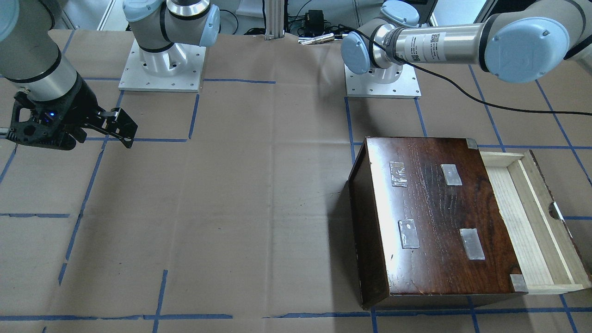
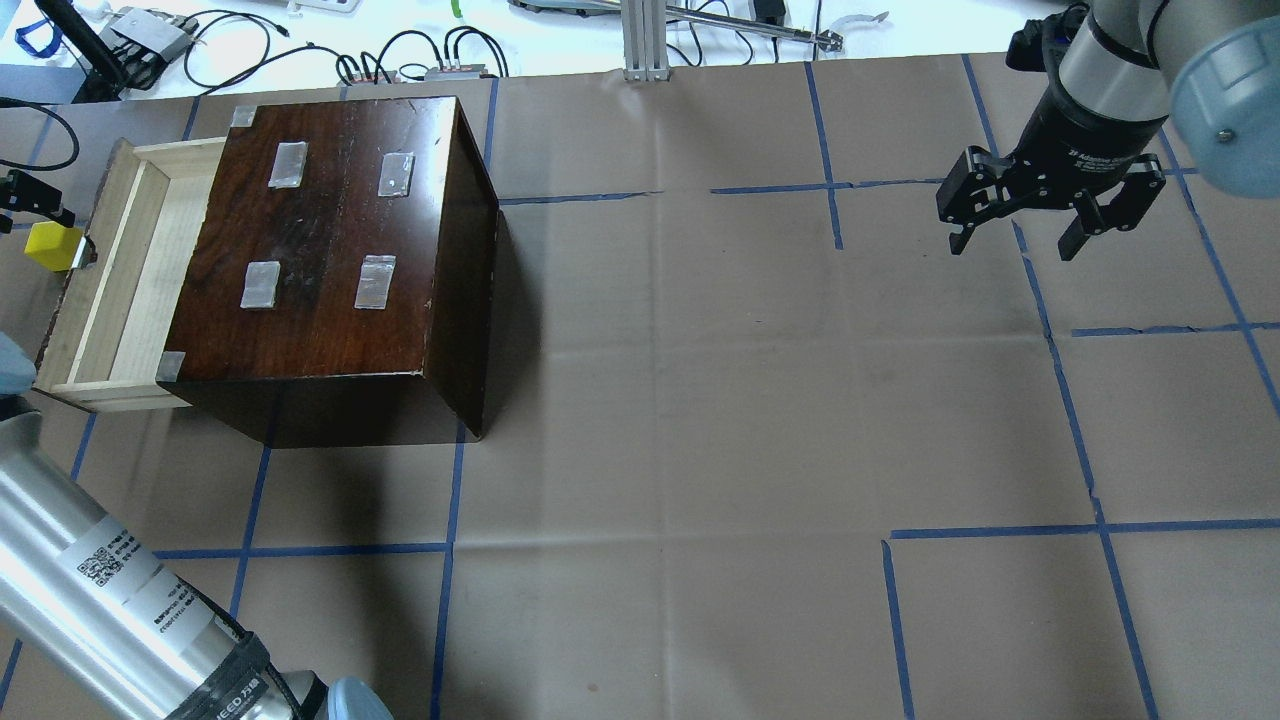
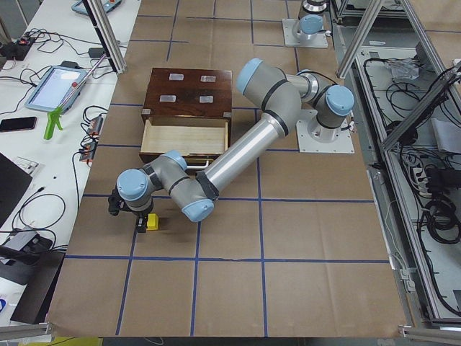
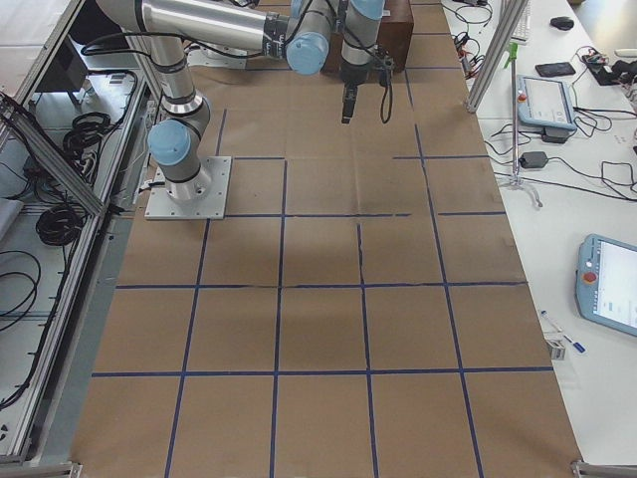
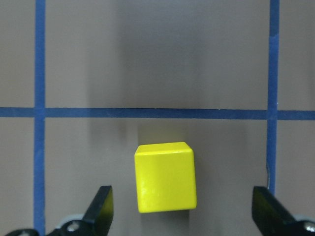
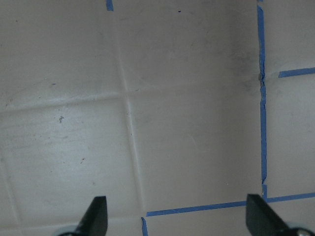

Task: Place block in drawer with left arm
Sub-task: 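Lower the left gripper and grasp the yellow cube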

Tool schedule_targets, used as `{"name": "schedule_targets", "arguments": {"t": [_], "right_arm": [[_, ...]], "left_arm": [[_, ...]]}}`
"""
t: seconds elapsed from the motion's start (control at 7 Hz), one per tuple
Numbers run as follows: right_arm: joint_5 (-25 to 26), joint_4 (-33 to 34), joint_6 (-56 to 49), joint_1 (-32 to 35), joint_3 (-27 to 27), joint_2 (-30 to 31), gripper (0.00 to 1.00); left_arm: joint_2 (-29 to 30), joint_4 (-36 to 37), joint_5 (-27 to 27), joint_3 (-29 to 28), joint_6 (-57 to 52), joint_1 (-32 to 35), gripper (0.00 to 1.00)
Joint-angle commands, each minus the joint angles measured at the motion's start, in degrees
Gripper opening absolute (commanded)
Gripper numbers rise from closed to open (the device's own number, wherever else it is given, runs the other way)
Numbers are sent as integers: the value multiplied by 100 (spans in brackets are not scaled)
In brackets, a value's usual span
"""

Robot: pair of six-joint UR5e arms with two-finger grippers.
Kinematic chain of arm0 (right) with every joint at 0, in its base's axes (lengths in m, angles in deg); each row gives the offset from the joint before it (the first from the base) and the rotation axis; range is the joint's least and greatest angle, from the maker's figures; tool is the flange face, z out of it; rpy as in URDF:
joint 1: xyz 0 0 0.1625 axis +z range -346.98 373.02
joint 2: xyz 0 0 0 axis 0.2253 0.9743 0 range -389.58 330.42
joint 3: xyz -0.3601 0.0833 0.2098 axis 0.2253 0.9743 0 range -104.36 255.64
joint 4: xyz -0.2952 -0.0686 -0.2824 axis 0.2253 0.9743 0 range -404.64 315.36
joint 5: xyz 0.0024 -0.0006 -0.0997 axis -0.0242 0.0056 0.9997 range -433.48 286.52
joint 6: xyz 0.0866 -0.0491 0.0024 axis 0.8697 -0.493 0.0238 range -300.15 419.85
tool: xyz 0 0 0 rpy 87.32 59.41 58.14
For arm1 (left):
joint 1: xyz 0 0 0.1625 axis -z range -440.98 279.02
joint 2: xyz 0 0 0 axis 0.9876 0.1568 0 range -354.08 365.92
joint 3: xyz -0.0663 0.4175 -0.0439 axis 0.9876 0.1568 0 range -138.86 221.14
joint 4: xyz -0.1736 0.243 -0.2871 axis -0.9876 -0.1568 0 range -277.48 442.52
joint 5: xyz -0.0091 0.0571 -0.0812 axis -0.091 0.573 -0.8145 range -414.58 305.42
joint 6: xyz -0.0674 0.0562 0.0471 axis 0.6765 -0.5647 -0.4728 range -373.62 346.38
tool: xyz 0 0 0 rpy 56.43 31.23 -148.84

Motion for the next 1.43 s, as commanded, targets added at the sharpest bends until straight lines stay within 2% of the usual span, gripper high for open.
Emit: {"name": "schedule_targets", "arguments": {"t": [0.0,0.14,0.43,0.57,0.86,1.0,1.14,1.29], "right_arm": [[0,0,0,0,-2,8,100],[0,0,0,0,-2,0,100],[0,0,0,0,-2,8,100],[0,0,0,0,-2,0,100],[0,0,0,0,-2,9,100],[0,0,9,0,-2,0,100],[0,0,9,0,-2,8,100],[0,0,0,0,6,0,100]], "left_arm": [[223,54,37,-6,6,-2,98],[233,106,37,-6,6,-10,89],[224,159,28,-14,-12,-10,46],[189,247,28,-14,-12,-10,32],[-56,91,46,-154,-47,-19,29],[-519,-407,54,-68,-56,-19,29],[-915,-899,324,46,-151,-37,28],[-1371,-965,371,404,-170,-37,28]]}}
